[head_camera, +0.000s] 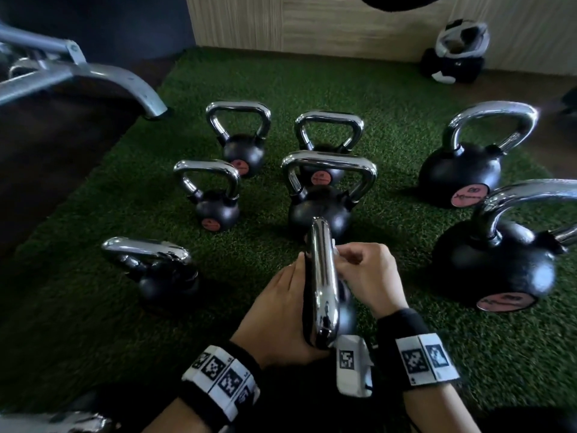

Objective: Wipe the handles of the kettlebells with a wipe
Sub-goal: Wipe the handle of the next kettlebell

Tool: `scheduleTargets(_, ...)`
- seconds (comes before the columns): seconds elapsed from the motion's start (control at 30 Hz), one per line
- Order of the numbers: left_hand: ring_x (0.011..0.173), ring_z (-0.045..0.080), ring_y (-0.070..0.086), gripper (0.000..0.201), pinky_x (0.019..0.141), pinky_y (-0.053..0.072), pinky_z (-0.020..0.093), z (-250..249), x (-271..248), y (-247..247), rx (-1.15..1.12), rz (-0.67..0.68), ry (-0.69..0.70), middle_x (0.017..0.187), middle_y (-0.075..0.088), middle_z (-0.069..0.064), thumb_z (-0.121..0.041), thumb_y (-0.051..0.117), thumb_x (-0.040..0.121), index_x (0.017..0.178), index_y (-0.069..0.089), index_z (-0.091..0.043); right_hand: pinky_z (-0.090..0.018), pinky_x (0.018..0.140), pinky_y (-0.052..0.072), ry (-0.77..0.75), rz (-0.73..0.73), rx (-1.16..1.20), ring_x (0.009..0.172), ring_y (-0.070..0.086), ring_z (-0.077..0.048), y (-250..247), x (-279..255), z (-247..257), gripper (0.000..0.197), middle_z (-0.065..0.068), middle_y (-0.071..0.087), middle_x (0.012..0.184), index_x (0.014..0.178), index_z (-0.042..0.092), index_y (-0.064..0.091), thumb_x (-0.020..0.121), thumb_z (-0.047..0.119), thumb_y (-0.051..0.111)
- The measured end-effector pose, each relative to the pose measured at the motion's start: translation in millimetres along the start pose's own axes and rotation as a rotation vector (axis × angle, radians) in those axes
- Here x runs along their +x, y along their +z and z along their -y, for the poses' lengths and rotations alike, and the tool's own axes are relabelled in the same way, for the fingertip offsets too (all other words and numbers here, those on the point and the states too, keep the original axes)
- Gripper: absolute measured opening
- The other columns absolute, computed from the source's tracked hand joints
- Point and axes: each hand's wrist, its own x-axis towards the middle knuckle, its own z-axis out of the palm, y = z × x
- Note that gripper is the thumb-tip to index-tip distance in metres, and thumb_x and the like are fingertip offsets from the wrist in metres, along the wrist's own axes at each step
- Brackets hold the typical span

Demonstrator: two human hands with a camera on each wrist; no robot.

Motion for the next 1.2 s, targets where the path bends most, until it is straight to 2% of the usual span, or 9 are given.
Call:
scheduleTargets(0.13,0.149,0.026,0.037,0.121,0.122,0.034,0.041,11.0,-0.8,-7.6,-0.077,-0.005,0.080,0.157,0.042,0.011,-0.077,0.071,0.069,0.156,0.034,-0.002,-0.028,0.074,0.056,0.012,-0.057,-0.006,0.077,0.072,-0.007,0.5,4.5,7.0,0.008,0.007,0.078,0.079,0.089,0.019,0.084,0.083,0.024,0.083)
scheduleTargets(0.27,0.147,0.028,0.041,0.117,0.120,0.037,0.042,9.2,-0.6,-11.0,-0.076,-0.020,0.085,0.154,0.046,0.014,-0.073,0.073,0.068,0.153,0.039,0.001,-0.029,0.075,0.059,-0.044,-0.142,0.089,0.077,0.074,-0.007,1.6,15.0,10.7,0.008,0.007,0.079,0.080,0.092,0.019,0.084,0.085,0.021,0.081)
scheduleTargets(0.43,0.147,0.024,0.040,0.117,0.119,0.039,0.040,7.7,0.6,-17.3,-0.058,0.014,0.095,0.157,0.042,0.008,-0.072,0.073,0.066,0.156,0.037,-0.004,-0.036,0.085,0.062,0.011,-0.041,0.096,0.084,0.075,-0.009,1.1,10.0,9.8,0.012,0.008,0.077,0.085,0.099,0.015,0.083,0.087,0.015,0.079)
scheduleTargets(0.53,0.141,0.021,0.046,0.112,0.116,0.043,0.039,7.7,2.1,-20.8,-0.101,0.011,0.098,0.151,0.046,0.005,-0.070,0.076,0.065,0.151,0.044,-0.006,-0.035,0.088,0.061,-0.091,-0.124,0.092,0.089,0.074,-0.010,-1.2,15.5,15.1,0.016,0.005,0.078,0.093,0.104,0.012,0.082,0.089,0.011,0.078)
scheduleTargets(0.67,0.145,0.017,0.041,0.124,0.119,0.038,0.035,6.3,3.6,-27.5,-0.122,0.047,0.045,0.157,0.040,0.001,-0.077,0.075,0.062,0.158,0.033,-0.011,-0.018,0.081,0.057,-0.295,-0.174,0.111,0.092,0.071,-0.002,-4.2,10.0,19.3,0.025,0.007,0.076,0.100,0.108,0.012,0.081,0.089,-0.003,0.073)
scheduleTargets(0.77,0.148,0.011,0.035,0.128,0.121,0.036,0.032,2.3,6.0,-32.7,-0.042,0.085,0.013,0.161,0.034,-0.006,-0.083,0.071,0.061,0.162,0.024,-0.019,-0.019,0.076,0.057,-0.343,-0.141,0.149,0.088,0.070,-0.002,-9.7,6.4,17.0,0.028,0.010,0.074,0.097,0.108,0.022,0.078,0.090,0.001,0.075)
scheduleTargets(0.9,0.136,0.008,0.047,0.120,0.115,0.042,0.029,-6.7,10.1,-46.6,-0.099,0.091,-0.047,0.149,0.045,-0.013,-0.068,0.086,0.060,0.157,0.029,-0.028,-0.029,0.082,0.059,-0.313,-0.120,0.155,0.091,0.070,-0.003,-13.5,19.2,21.7,0.033,0.010,0.074,0.098,0.109,0.026,0.075,0.089,0.000,0.074)
scheduleTargets(1.07,0.134,0.008,0.049,0.119,0.116,0.041,0.030,-7.7,15.1,-55.5,-0.064,0.173,-0.144,0.149,0.047,-0.013,-0.069,0.088,0.057,0.155,0.032,-0.031,-0.008,0.064,0.047,-0.342,0.041,0.167,0.078,0.064,0.000,-29.6,-16.6,36.0,0.035,0.008,0.070,0.091,0.100,0.024,0.082,0.085,-0.007,0.075)
scheduleTargets(1.2,0.137,0.009,0.049,0.112,0.117,0.042,0.035,-10.7,22.3,-65.2,-0.081,0.288,-0.140,0.150,0.046,-0.014,-0.065,0.089,0.061,0.153,0.033,-0.035,-0.020,0.061,0.050,-0.352,0.155,0.170,0.072,0.066,-0.008,-38.7,-33.5,47.3,0.038,0.007,0.070,0.089,0.097,0.027,0.085,0.082,-0.007,0.076)
